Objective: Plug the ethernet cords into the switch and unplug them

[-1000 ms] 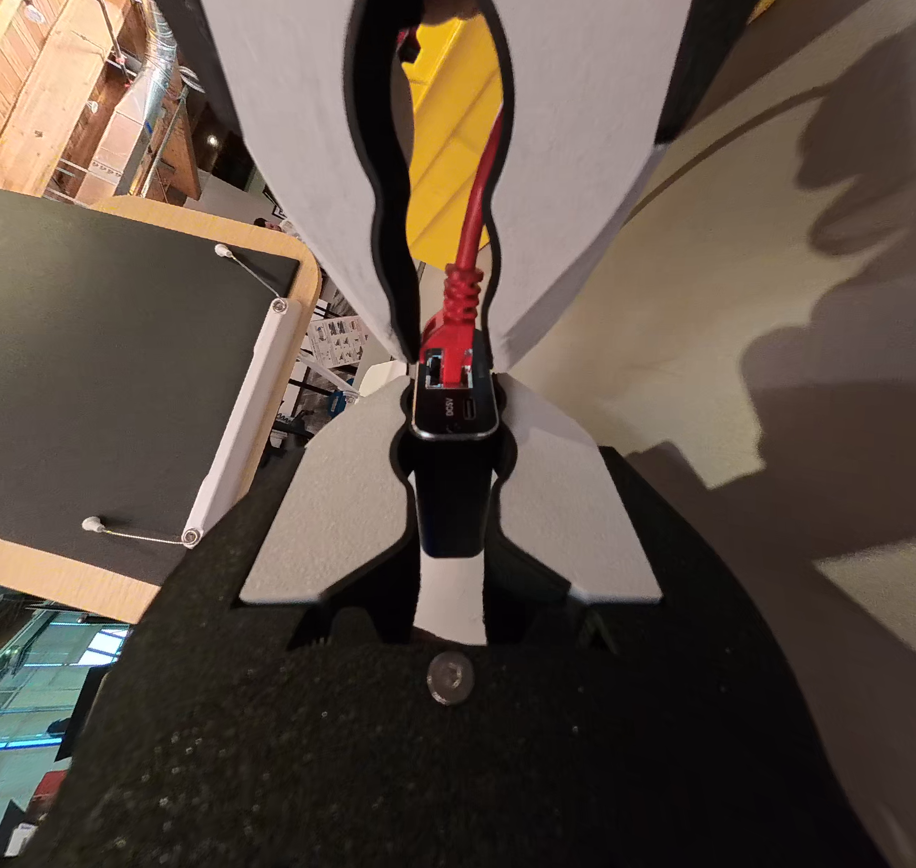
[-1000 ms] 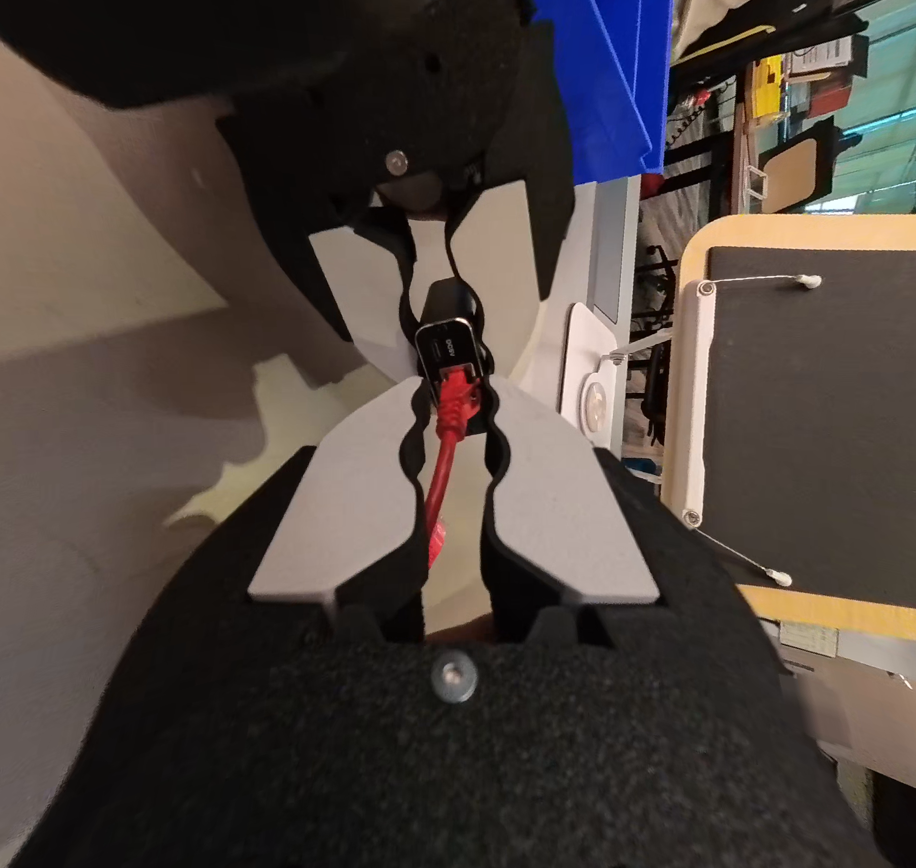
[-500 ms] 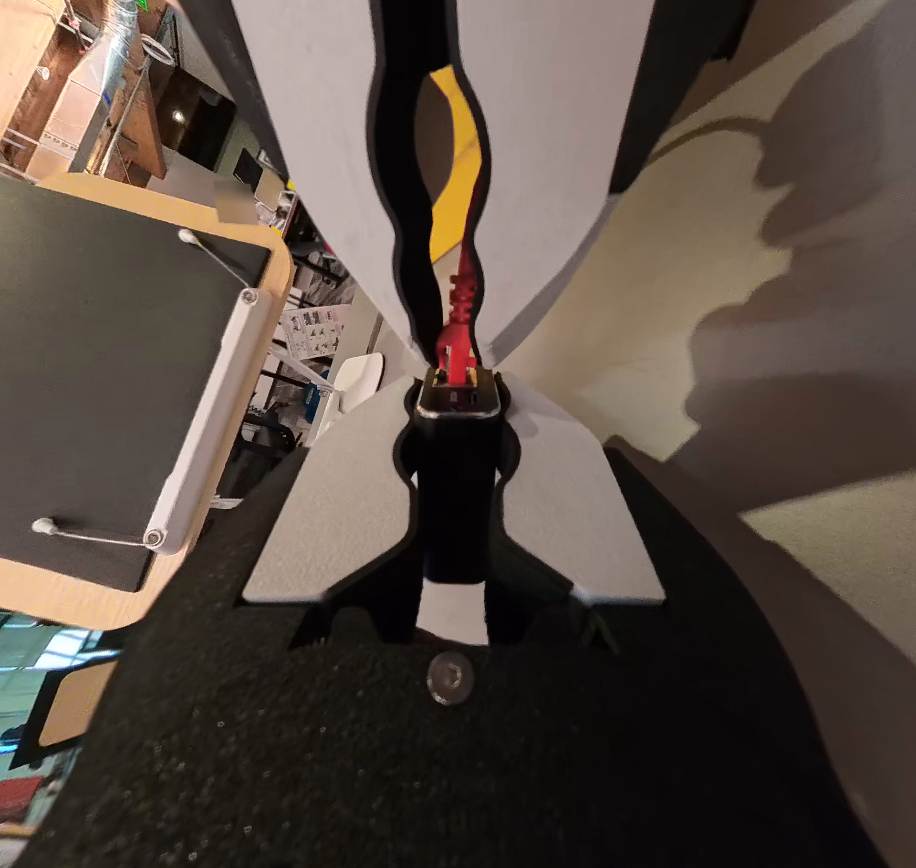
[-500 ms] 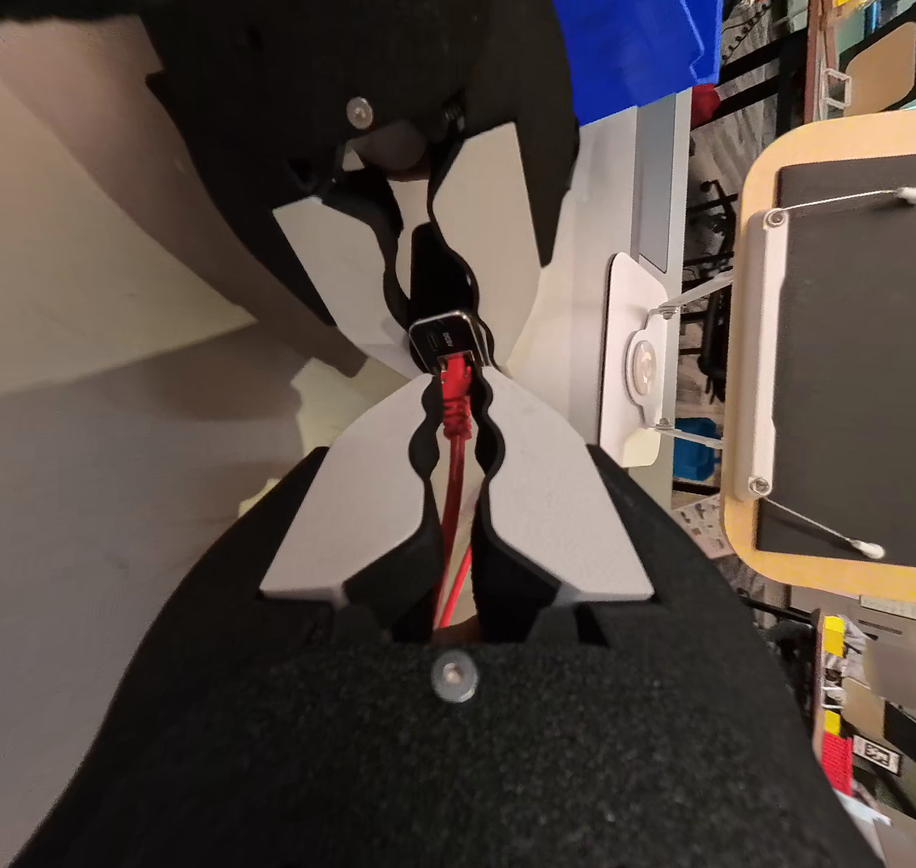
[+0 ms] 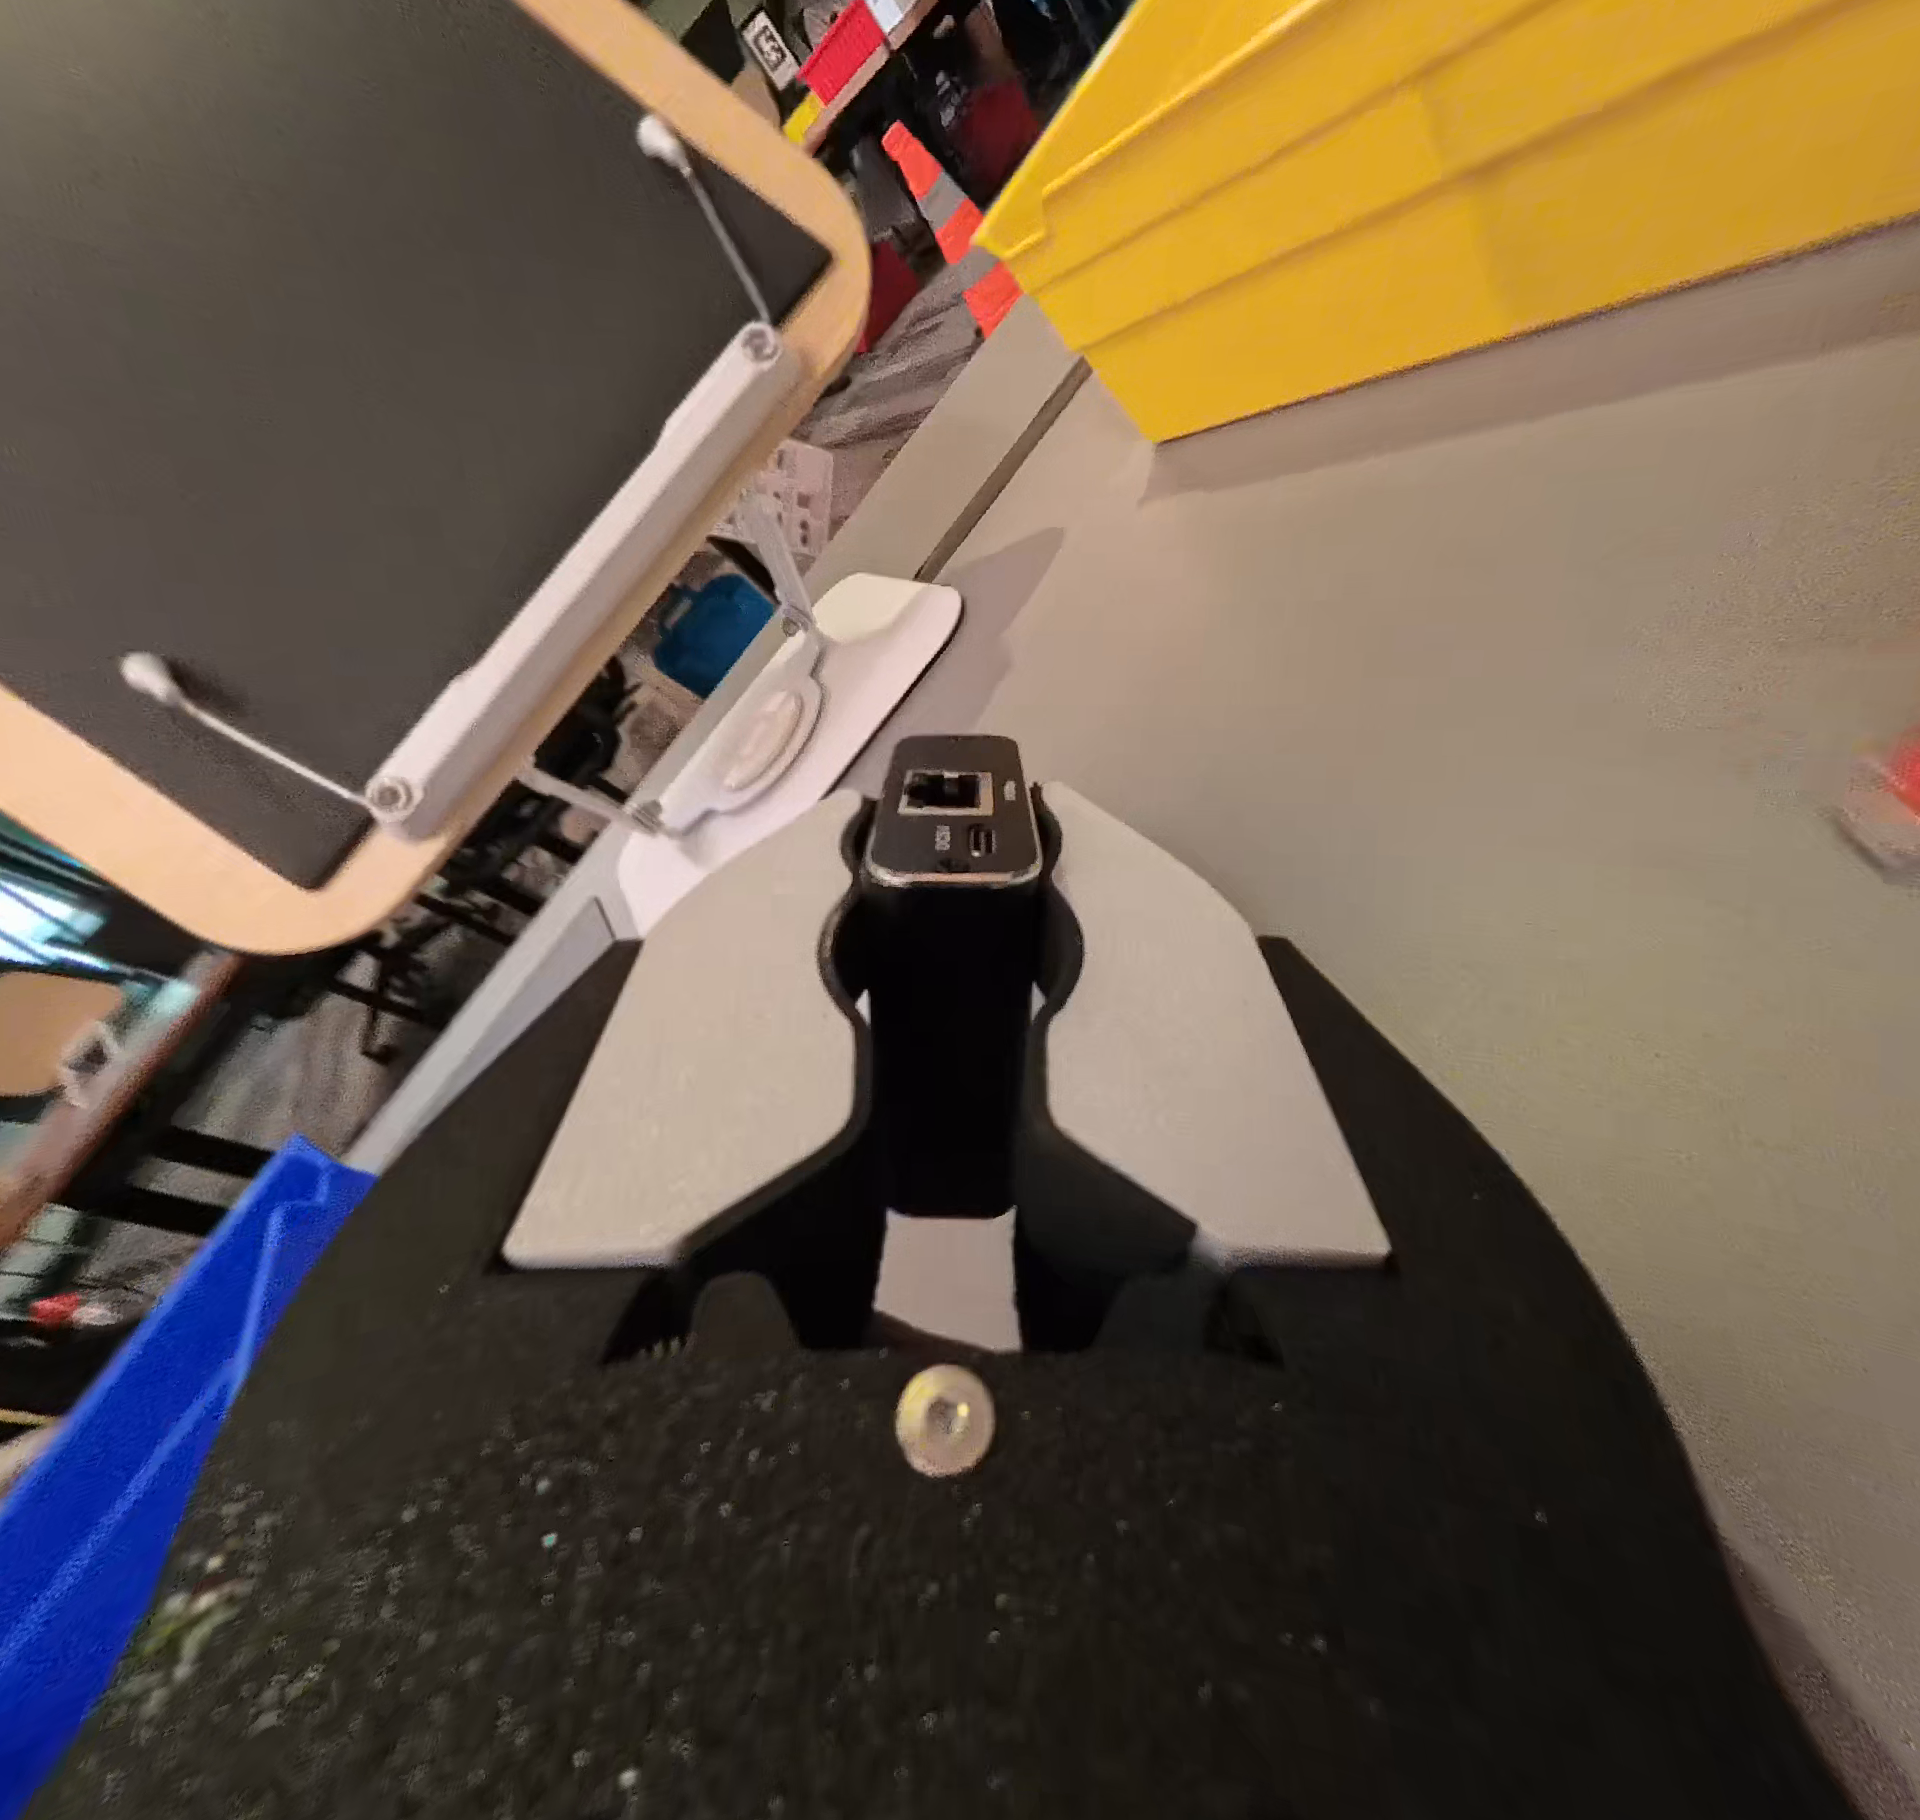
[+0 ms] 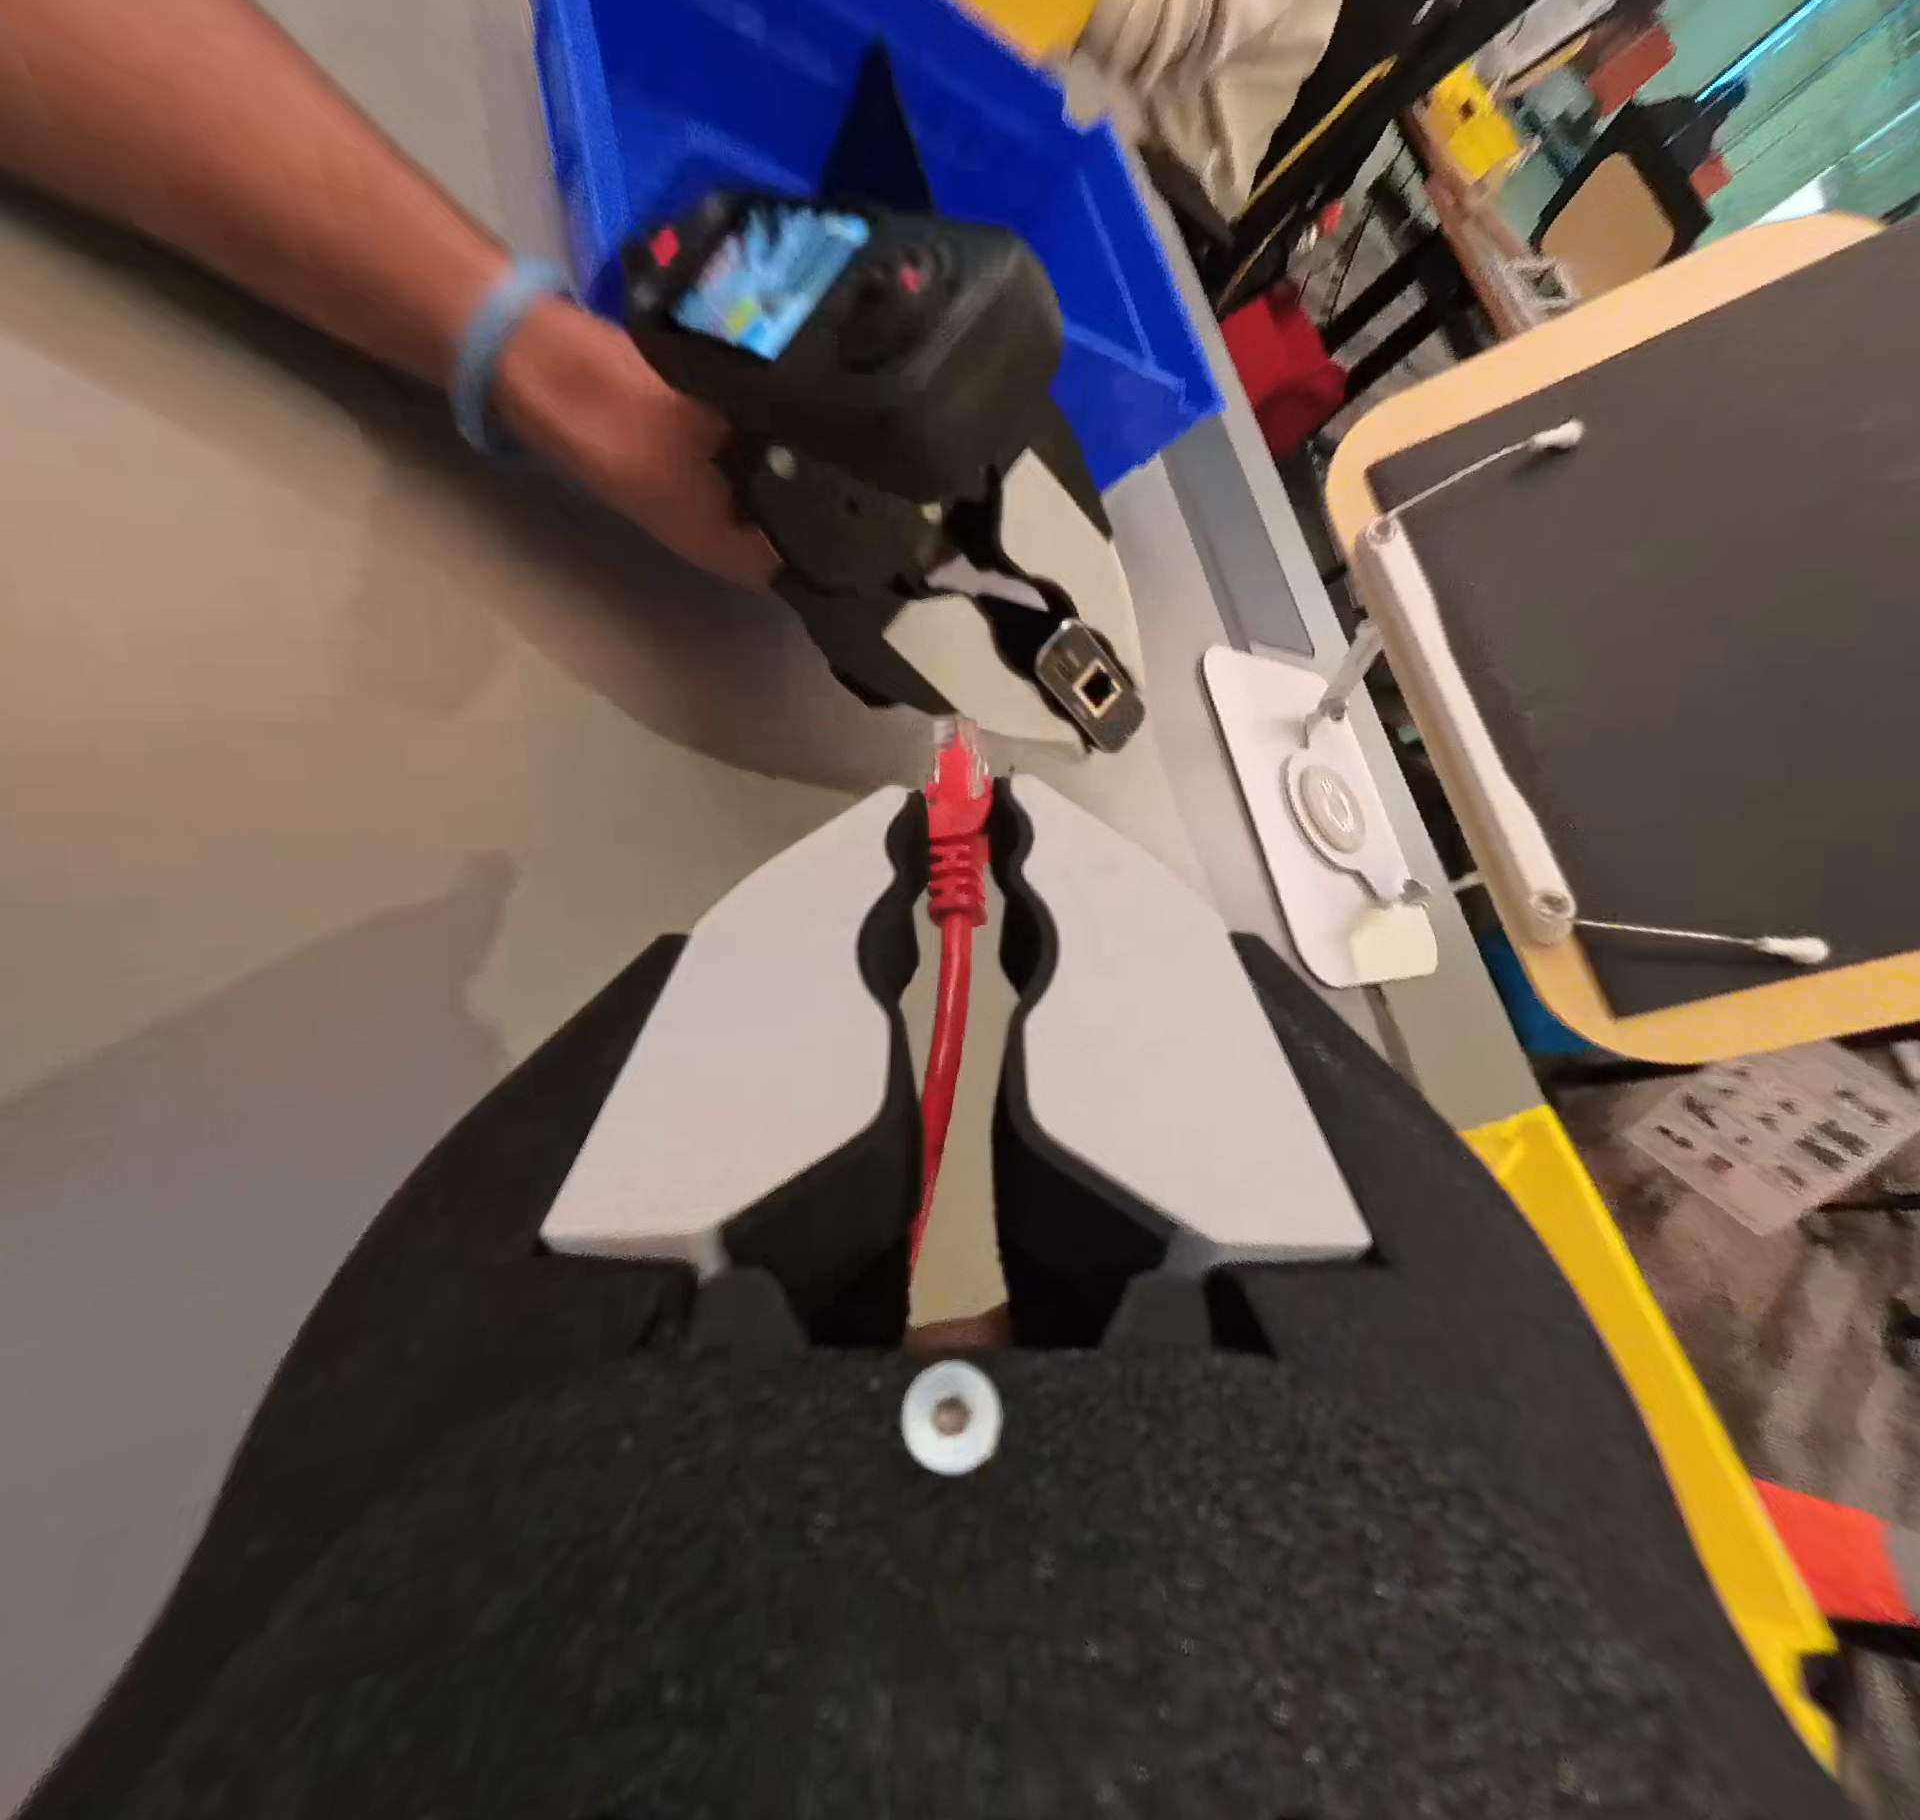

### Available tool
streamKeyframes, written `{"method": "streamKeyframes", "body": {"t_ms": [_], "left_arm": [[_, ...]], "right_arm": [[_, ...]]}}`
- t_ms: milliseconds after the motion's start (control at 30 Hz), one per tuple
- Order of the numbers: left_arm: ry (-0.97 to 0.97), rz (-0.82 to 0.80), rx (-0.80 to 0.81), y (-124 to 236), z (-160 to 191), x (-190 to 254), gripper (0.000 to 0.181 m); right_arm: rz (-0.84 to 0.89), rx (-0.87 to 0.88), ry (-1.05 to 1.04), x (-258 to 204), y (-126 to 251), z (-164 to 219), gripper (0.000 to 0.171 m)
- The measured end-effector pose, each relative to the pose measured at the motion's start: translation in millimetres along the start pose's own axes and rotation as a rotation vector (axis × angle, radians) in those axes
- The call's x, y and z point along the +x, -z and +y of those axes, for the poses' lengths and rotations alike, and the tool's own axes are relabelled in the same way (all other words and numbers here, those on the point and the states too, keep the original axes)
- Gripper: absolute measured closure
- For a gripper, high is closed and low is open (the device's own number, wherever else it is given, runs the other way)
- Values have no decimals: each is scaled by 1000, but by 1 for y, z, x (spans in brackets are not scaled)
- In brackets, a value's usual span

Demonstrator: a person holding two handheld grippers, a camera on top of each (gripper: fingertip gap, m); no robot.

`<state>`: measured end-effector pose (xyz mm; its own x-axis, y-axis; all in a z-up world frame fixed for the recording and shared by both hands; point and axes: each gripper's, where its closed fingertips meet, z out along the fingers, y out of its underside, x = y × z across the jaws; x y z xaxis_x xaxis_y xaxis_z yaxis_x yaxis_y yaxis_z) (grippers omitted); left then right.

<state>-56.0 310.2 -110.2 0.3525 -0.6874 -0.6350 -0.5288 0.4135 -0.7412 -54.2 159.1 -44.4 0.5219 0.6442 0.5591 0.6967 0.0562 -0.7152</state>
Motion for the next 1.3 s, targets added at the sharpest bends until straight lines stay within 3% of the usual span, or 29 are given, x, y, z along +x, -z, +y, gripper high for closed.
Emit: {"method": "streamKeyframes", "body": {"t_ms": [67, 167, 300, 367, 467, 567, 733, 800, 933, 1067, 1133, 1300], "left_arm": [[73, 9, 7, 1, 3, -6, 155], [104, 28, 7, 0, 4, -5, 155], [57, 45, 15, 0, 1, 5, 155], [25, 43, 19, 1, -3, 9, 155], [18, 54, 30, 4, -7, 13, 155], [20, 57, 31, 4, -7, 14, 155], [26, 74, 26, 3, -5, 16, 155], [13, 75, 26, 3, -6, 18, 155], [-10, 74, 31, 4, -8, 20, 155], [-15, 86, 37, 5, -9, 23, 155], [-14, 103, 56, 6, -12, 25, 155], [-27, 131, 94, 8, -18, 31, 155]], "right_arm": [[41, 82, -104, -4, 8, -9, 160], [77, 66, -129, -29, -1, 10, 159], [-24, -48, -4, -108, -26, 23, 159], [-6, -137, 96, -121, -28, 28, 159], [134, -120, 102, -78, 0, 12, 159], [329, -78, 87, -3, 55, -8, 159], [537, -179, 232, 104, 134, -7, 159], [534, -260, 295, 131, 137, 15, 159], [348, -350, 242, 147, 99, 84, 159], [234, -491, 213, 141, 58, 177, 159], [134, -591, 82, 125, 45, 216, 158], [15, -616, -269, 114, 38, 226, 154]]}}
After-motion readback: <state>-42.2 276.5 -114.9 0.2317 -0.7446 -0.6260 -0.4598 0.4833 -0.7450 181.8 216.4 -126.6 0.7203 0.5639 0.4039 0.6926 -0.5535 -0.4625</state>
